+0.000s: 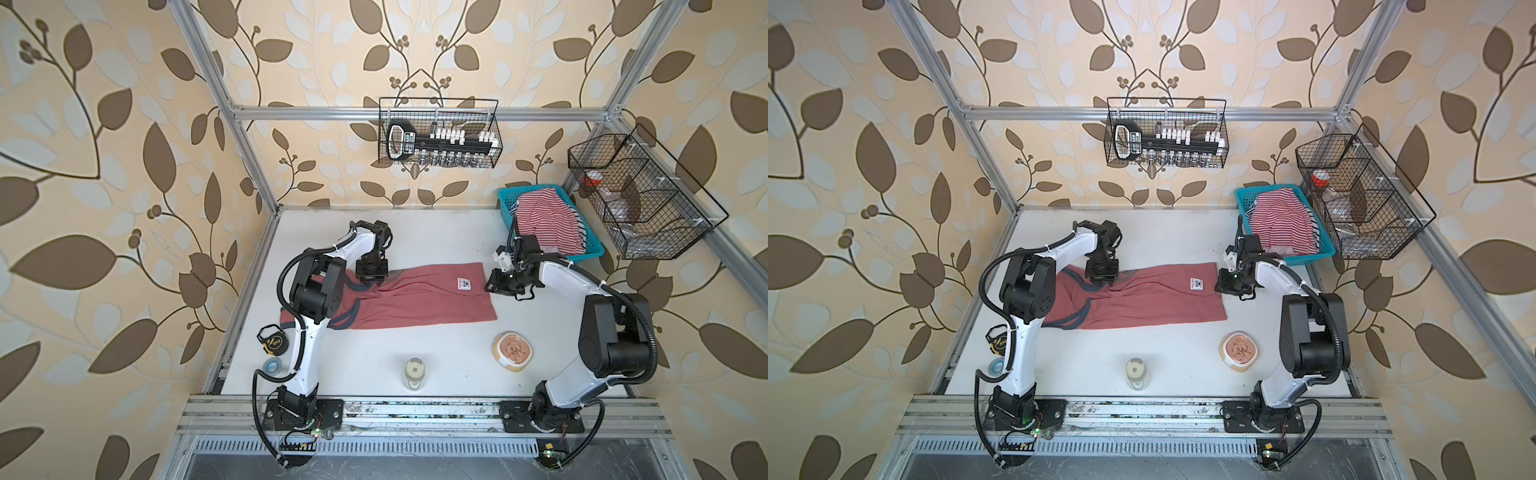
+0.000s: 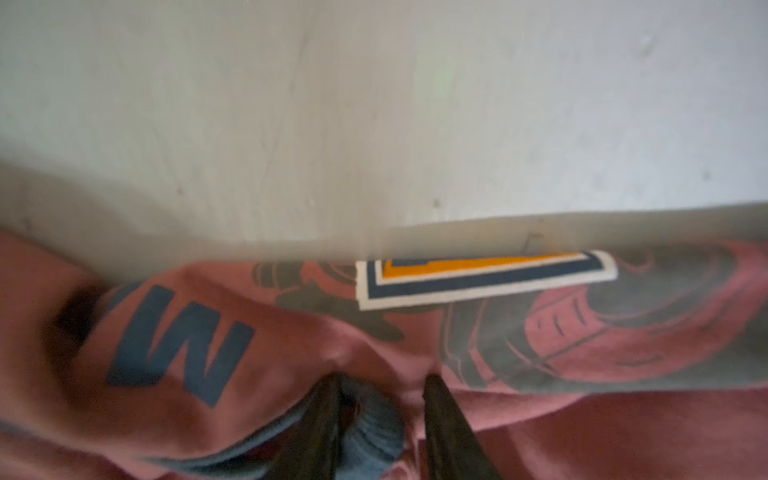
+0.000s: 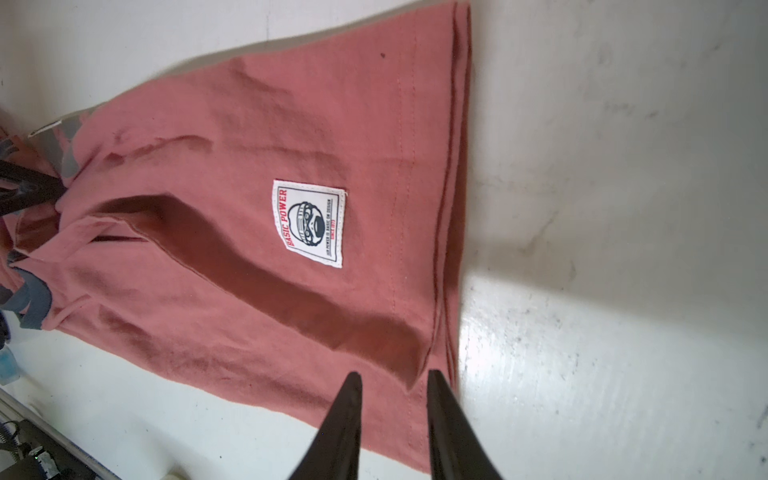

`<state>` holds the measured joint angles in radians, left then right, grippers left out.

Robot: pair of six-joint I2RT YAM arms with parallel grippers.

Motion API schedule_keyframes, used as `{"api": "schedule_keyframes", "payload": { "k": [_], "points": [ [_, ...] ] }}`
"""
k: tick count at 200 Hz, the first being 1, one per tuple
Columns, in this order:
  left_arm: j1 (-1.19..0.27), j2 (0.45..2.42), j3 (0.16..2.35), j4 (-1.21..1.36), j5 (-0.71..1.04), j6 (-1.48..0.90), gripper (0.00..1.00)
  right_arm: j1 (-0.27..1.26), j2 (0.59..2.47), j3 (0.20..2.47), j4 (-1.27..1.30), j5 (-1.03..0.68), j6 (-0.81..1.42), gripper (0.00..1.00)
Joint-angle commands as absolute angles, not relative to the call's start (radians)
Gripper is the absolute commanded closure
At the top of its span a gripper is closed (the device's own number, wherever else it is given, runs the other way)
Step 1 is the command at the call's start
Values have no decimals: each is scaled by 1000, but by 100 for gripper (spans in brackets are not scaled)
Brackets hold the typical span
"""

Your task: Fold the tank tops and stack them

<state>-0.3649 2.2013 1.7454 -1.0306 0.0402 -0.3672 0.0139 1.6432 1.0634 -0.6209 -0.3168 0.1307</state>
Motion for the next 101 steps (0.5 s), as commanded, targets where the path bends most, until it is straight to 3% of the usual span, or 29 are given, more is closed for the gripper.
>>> {"api": "schedule_keyframes", "payload": {
  "k": [1,39,101],
  "points": [
    [-359,2105,1709,-1056,13,-369,71,17,1644,1060,-619,-314,125,73],
    [-359,2057,1673,-1045,1,-390,80,20,1650,1057,-614,-319,127,75],
    [-361,1980,1594,-1042,12,-406,79,21,1651,1051,-611,-318,127,77]
  ]
}}
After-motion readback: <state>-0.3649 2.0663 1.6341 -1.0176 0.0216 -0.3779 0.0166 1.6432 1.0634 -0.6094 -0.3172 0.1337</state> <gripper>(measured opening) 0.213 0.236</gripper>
